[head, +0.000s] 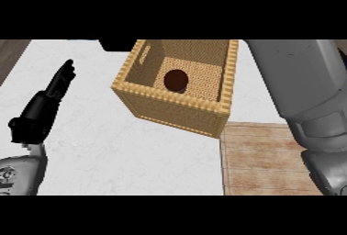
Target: Pick the cupcake from the cutting board and place it in the basket
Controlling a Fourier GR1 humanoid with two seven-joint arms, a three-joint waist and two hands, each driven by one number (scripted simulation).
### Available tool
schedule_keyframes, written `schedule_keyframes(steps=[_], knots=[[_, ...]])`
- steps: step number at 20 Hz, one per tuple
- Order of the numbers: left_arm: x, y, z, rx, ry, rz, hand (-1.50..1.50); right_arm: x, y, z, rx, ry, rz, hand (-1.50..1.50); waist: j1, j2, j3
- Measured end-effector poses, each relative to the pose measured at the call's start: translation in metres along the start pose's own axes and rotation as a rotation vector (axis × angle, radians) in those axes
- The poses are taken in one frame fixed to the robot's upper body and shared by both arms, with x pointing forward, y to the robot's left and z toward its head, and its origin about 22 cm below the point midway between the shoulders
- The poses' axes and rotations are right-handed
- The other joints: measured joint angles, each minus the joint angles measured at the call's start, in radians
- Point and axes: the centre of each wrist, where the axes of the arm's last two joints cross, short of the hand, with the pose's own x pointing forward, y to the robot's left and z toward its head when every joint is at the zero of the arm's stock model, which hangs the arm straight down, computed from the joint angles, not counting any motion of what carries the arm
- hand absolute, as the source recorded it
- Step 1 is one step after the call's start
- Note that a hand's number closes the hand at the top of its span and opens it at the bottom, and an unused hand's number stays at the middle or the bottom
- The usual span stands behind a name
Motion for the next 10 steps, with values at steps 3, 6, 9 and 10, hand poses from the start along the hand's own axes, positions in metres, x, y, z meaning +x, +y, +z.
schedule_keyframes(steps=[3, 6, 9, 10], knots=[[-0.003, 0.004, 0.003, 0.004, 0.001, 0.005, 0.00, -0.009, -0.020, 0.001, -0.119, 0.018, -0.137, -1.50, -0.003, -0.001, 0.000], [-0.003, 0.004, 0.003, 0.011, 0.004, 0.011, 0.00, -0.029, -0.043, 0.000, -0.234, 0.048, -0.240, -1.50, -0.006, -0.001, 0.000], [-0.006, 0.001, 0.006, 0.011, 0.000, 0.005, 0.00, -0.055, -0.060, -0.001, -0.331, 0.079, -0.320, -1.50, -0.009, -0.001, 0.000], [-0.010, 0.003, 0.006, 0.014, 0.004, 0.004, 0.00, -0.065, -0.069, -0.001, -0.361, 0.089, -0.340, -1.50, -0.010, 0.000, 0.000]])
